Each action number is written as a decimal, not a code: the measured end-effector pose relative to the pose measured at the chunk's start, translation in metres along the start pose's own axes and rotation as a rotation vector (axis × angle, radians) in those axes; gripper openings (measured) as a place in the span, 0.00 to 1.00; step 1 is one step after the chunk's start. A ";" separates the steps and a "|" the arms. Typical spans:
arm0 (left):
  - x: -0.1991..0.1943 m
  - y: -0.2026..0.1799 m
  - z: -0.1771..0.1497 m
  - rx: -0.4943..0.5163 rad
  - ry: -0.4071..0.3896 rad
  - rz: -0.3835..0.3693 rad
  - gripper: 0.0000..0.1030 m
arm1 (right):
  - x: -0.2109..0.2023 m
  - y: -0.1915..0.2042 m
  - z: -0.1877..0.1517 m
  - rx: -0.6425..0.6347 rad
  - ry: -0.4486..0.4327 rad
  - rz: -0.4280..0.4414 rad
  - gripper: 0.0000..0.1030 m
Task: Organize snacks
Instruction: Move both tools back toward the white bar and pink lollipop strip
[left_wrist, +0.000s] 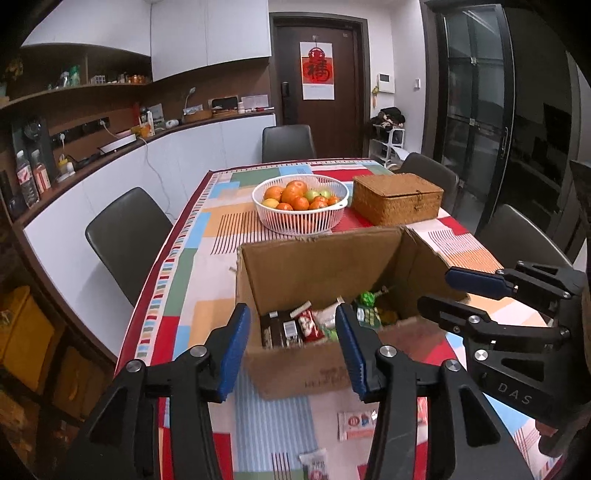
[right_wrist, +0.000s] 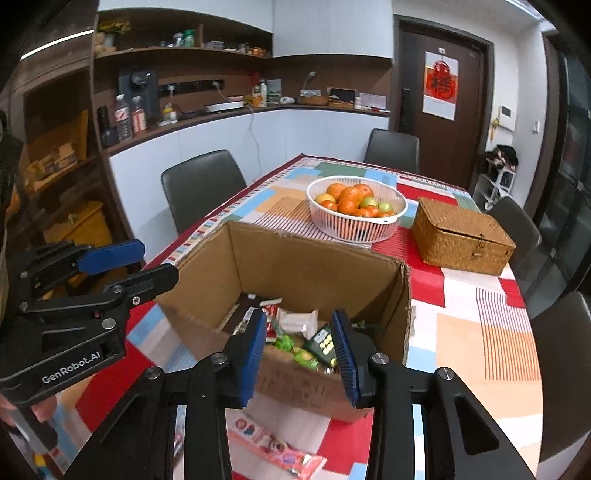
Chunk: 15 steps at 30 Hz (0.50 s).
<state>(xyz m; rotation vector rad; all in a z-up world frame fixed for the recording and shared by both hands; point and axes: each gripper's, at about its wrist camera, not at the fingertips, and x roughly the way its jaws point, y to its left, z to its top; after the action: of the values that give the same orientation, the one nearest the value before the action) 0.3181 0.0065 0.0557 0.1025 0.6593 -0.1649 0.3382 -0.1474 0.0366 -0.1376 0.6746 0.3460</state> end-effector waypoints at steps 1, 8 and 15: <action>-0.004 -0.001 -0.004 -0.001 0.001 -0.004 0.46 | -0.003 0.003 -0.003 -0.009 0.003 0.008 0.36; -0.029 -0.008 -0.029 0.007 -0.009 0.020 0.49 | -0.013 0.013 -0.027 -0.033 0.044 0.052 0.41; -0.036 -0.013 -0.063 -0.006 0.047 0.014 0.50 | -0.016 0.024 -0.058 -0.107 0.090 0.058 0.44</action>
<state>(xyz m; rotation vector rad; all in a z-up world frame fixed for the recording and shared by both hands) 0.2498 0.0068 0.0281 0.1055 0.7058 -0.1475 0.2838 -0.1425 0.0015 -0.2366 0.7500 0.4333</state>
